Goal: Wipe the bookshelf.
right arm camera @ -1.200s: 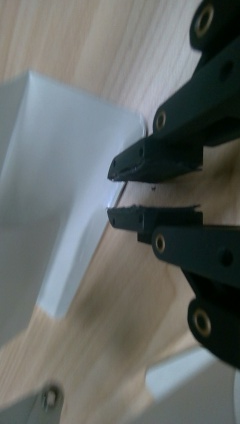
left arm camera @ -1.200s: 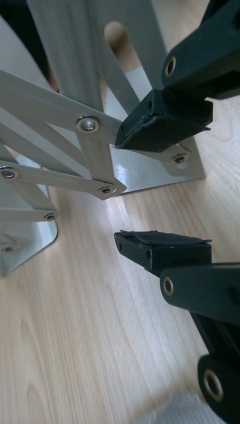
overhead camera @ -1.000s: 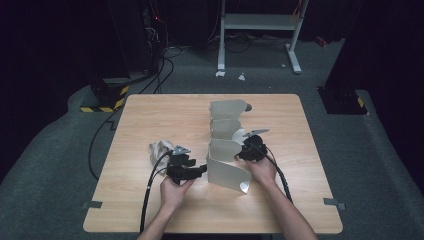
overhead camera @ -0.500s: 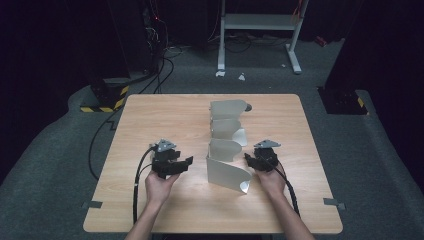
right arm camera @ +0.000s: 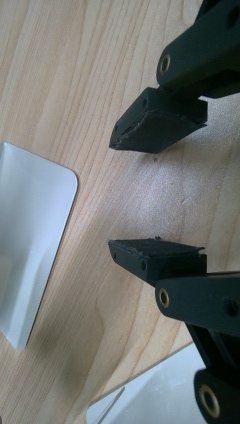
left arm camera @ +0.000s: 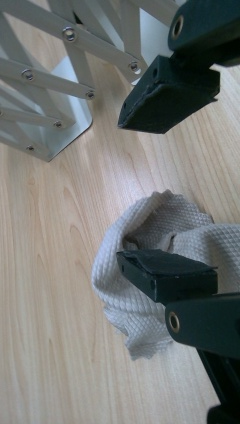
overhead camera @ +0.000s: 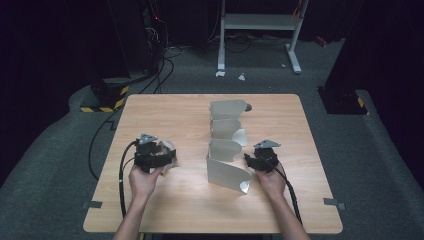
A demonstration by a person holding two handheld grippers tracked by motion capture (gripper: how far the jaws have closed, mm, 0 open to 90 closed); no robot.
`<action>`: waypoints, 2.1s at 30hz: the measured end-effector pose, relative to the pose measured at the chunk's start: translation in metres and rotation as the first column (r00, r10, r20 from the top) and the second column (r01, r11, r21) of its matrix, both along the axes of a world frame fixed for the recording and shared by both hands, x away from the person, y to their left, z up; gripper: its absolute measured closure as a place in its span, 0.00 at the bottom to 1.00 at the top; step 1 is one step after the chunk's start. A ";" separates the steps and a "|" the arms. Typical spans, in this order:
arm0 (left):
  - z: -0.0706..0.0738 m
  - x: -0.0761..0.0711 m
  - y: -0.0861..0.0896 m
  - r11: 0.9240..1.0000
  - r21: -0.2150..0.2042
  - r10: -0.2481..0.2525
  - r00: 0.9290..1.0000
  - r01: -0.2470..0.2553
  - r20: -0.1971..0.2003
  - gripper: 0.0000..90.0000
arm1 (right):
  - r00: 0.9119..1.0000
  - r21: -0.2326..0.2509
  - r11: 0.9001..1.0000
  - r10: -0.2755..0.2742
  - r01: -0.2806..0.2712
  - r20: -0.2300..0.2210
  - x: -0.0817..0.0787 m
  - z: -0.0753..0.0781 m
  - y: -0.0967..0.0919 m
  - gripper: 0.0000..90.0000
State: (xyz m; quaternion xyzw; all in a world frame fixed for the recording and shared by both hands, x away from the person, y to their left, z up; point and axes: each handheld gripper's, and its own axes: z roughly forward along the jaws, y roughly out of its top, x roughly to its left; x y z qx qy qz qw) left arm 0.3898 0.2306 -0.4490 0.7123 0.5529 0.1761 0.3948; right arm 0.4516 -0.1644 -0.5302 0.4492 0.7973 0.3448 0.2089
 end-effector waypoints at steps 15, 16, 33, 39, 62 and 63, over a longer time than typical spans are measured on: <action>-0.018 0.021 0.014 0.993 0.103 0.056 0.998 -0.056 0.002 0.42 | 1.000 -0.008 1.000 -0.002 0.002 0.006 -0.001 0.000 0.001 0.51; -0.019 0.024 0.013 0.993 0.105 0.051 0.999 -0.051 0.002 0.42 | 1.000 -0.017 1.000 0.001 -0.001 0.016 -0.001 0.000 0.002 0.52; -0.066 0.056 0.011 0.987 0.156 0.059 0.987 -0.035 -0.148 0.60 | 1.000 -0.019 1.000 0.003 -0.003 0.019 -0.001 0.000 0.002 0.52; -0.071 0.048 0.005 0.974 0.226 0.029 0.997 -0.011 -0.078 0.68 | 1.000 -0.014 1.000 0.011 -0.011 0.015 -0.001 0.000 0.002 0.53; -0.053 0.030 -0.022 0.987 0.032 -0.156 0.987 0.158 -0.046 0.87 | 1.000 -0.005 1.000 -0.002 0.002 0.004 0.000 0.000 0.000 0.50; -0.051 0.029 -0.026 0.986 0.026 -0.167 0.985 0.168 -0.041 0.87 | 1.000 -0.006 1.000 -0.002 0.002 0.004 0.000 0.000 0.000 0.50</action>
